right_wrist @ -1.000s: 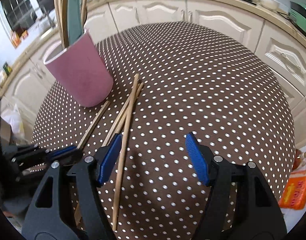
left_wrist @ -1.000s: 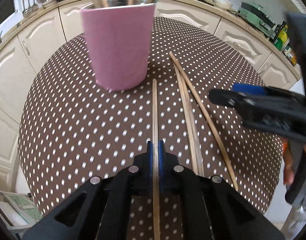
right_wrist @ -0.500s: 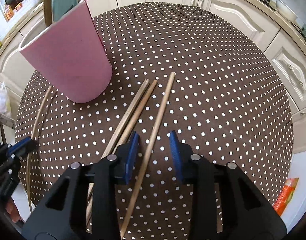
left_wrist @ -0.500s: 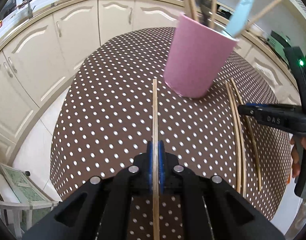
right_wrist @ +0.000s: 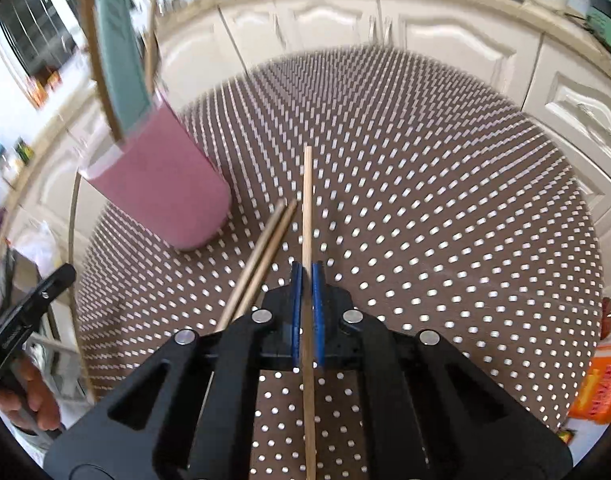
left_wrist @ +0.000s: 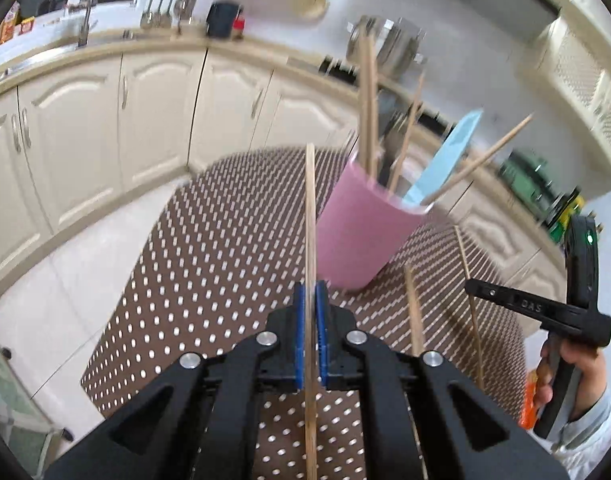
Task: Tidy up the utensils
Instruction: 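Lift both chopsticks upright and carry them above the pink cup, then lower both chopsticks into the pink cup and open both tools, then move both tools back down to the last chopsticks on the table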
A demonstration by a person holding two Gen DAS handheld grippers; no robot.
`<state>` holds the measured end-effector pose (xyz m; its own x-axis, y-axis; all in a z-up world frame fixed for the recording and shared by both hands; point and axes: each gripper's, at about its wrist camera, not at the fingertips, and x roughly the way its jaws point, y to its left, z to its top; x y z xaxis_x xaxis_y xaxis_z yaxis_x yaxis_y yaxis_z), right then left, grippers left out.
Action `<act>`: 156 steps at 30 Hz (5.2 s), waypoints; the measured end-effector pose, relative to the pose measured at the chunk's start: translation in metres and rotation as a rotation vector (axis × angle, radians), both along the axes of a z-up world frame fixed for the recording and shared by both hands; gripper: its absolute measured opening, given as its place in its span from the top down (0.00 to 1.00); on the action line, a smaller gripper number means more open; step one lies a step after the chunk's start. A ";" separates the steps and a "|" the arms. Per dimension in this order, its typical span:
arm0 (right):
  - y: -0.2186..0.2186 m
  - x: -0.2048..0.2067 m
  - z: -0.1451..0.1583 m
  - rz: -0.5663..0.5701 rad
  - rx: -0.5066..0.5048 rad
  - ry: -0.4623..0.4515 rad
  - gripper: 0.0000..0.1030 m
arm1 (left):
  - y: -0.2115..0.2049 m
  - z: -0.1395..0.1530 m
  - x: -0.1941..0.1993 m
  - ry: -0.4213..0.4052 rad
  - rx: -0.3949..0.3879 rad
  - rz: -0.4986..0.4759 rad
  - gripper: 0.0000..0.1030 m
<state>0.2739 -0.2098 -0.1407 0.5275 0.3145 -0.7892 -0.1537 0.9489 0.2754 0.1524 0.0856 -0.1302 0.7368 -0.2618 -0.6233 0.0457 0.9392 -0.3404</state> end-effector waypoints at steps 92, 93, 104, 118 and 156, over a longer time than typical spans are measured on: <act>0.090 -0.036 0.123 0.120 0.122 -0.558 0.94 | -0.048 0.086 0.027 -0.343 0.224 0.072 0.47; 0.090 -0.036 0.121 0.120 0.120 -0.554 0.94 | -0.048 0.087 0.027 -0.341 0.225 0.073 0.46; 0.092 -0.044 0.118 0.099 0.104 -0.535 0.94 | -0.043 0.092 0.013 -0.343 0.233 0.074 0.43; 0.080 -0.068 0.134 0.065 0.117 -0.569 0.55 | -0.045 0.102 -0.009 -0.357 0.234 0.065 0.40; -0.025 -0.114 0.005 -0.143 0.104 -0.260 0.39 | -0.137 -0.027 0.013 0.216 0.338 -0.301 0.38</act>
